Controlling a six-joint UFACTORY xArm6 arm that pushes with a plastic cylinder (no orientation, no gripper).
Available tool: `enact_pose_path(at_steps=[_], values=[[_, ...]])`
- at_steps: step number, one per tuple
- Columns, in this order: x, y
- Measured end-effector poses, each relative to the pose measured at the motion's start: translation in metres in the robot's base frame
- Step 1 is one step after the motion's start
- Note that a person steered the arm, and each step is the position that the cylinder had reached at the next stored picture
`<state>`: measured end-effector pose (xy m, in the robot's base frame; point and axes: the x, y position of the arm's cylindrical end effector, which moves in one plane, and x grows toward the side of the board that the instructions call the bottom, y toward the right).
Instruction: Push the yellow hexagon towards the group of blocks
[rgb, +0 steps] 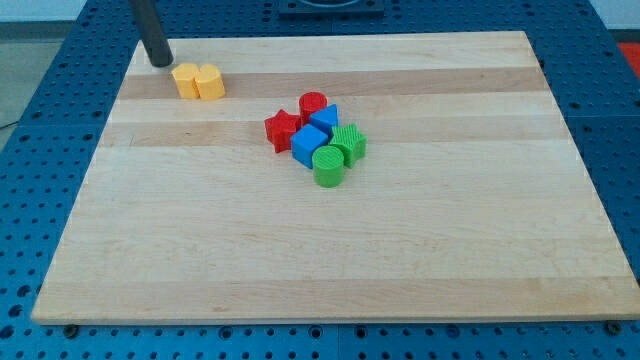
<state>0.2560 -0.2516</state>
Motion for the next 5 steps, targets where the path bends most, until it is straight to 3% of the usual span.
enact_pose_path(at_steps=[2,3,4,5], values=[[0.049,0.012],[0.009,0.009],[-0.014,0.044],[0.023,0.058]])
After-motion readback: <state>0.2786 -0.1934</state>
